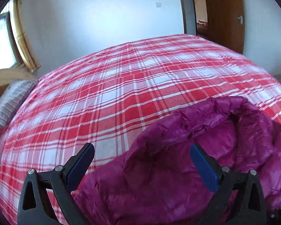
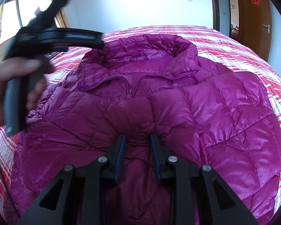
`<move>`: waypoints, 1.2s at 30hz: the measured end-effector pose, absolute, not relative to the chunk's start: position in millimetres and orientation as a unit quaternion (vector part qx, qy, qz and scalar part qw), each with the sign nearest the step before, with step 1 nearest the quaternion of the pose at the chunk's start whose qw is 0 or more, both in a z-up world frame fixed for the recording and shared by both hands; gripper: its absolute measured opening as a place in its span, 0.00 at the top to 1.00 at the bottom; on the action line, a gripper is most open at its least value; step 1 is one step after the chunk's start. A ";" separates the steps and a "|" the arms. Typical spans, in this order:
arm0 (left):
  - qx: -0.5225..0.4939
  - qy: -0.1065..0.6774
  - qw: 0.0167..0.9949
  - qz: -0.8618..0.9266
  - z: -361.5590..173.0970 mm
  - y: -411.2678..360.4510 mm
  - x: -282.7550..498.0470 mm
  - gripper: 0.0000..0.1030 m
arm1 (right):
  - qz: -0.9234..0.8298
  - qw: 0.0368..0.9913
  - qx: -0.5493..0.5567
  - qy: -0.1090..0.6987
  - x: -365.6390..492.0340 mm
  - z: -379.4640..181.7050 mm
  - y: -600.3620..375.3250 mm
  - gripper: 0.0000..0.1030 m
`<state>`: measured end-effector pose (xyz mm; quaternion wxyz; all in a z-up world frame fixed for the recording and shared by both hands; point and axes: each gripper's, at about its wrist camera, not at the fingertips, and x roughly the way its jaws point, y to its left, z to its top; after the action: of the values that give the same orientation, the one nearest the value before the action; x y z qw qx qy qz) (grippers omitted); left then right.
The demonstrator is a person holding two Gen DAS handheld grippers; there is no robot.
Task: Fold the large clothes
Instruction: 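Grasp the jacket side edge with the left tool while the right tool grips the hem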
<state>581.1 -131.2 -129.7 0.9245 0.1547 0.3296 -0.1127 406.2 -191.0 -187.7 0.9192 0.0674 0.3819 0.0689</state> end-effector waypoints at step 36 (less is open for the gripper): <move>0.103 0.287 0.935 -0.183 -131.6 -125.7 560.0 0.90 | 0.094 0.901 -0.152 0.396 576.7 -132.6 -248.4 0.87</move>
<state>560.0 -125.7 -131.6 0.9348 0.1026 0.2866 -0.1829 576.7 -248.4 -132.6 0.9007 -0.1518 0.3959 0.0942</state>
